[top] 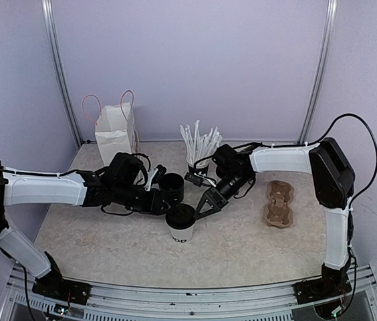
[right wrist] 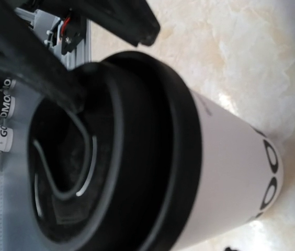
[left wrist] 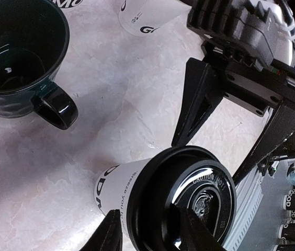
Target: Pack the takeout coffee
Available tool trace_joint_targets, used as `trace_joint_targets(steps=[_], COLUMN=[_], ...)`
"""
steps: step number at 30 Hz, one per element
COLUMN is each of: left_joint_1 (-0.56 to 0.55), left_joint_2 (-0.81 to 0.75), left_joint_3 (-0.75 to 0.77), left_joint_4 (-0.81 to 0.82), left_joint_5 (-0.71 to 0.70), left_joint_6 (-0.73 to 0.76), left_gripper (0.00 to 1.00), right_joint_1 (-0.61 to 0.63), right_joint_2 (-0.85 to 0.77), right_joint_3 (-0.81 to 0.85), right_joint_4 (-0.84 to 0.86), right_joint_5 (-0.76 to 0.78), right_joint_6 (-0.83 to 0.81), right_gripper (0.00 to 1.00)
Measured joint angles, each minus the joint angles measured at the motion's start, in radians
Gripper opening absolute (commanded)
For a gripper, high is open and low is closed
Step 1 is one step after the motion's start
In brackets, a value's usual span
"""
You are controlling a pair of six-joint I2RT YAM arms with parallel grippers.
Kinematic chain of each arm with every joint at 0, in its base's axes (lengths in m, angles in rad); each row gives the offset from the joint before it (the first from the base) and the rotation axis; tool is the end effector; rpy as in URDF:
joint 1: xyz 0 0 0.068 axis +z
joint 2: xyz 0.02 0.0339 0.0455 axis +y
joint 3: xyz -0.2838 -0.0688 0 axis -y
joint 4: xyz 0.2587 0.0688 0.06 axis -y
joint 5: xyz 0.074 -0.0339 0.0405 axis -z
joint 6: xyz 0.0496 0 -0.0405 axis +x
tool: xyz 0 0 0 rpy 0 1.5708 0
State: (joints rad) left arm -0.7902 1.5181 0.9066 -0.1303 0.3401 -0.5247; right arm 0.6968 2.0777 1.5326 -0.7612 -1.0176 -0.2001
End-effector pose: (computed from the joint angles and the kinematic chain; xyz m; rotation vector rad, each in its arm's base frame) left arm 0.2277 -0.2535 0.2159 0.5172 2.4487 -1.0102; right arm 0.3075 0.3123 0.1822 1.3549 -2.3527 -1.5524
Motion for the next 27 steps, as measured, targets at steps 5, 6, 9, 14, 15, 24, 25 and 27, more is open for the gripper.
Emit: trace_joint_targets(steps=[5,6,9,14,15,24,25,27], left_joint_1=[0.003,0.004,0.004,0.008,0.009,0.013,0.011,0.002], left_joint_2=[-0.002,-0.002,0.000,0.013,0.017,0.048,0.055,0.064], left_joint_3=[-0.029,-0.035,-0.045,-0.049,-0.049,-0.033,-0.023,-0.002], left_joint_4=[0.054,0.064,0.089,0.121,0.127,0.156,0.151,0.134], left_joint_5=[0.011,0.014,0.015,0.016,0.016,0.006,0.001,-0.011], left_joint_6=[-0.006,-0.009,-0.012,-0.014,-0.014,-0.013,-0.010,-0.002], left_gripper=[0.36,0.36,0.36,0.35,0.35,0.41,0.43,0.48], right_joint_1=[0.000,0.000,0.000,0.000,0.000,0.000,0.000,0.002], right_joint_2=[0.009,0.012,0.027,0.065,0.070,0.077,0.077,0.077], right_joint_3=[0.008,0.009,0.016,0.038,0.038,0.035,0.029,0.014], right_joint_4=[-0.009,-0.011,-0.023,-0.047,-0.048,-0.044,-0.035,-0.024], right_joint_5=[-0.005,-0.009,-0.013,-0.066,-0.078,-0.107,-0.110,-0.116], right_joint_6=[0.005,0.006,0.014,0.041,0.046,0.022,0.012,0.001], right_gripper=[0.55,0.52,0.46,0.43,0.43,0.57,0.59,0.63])
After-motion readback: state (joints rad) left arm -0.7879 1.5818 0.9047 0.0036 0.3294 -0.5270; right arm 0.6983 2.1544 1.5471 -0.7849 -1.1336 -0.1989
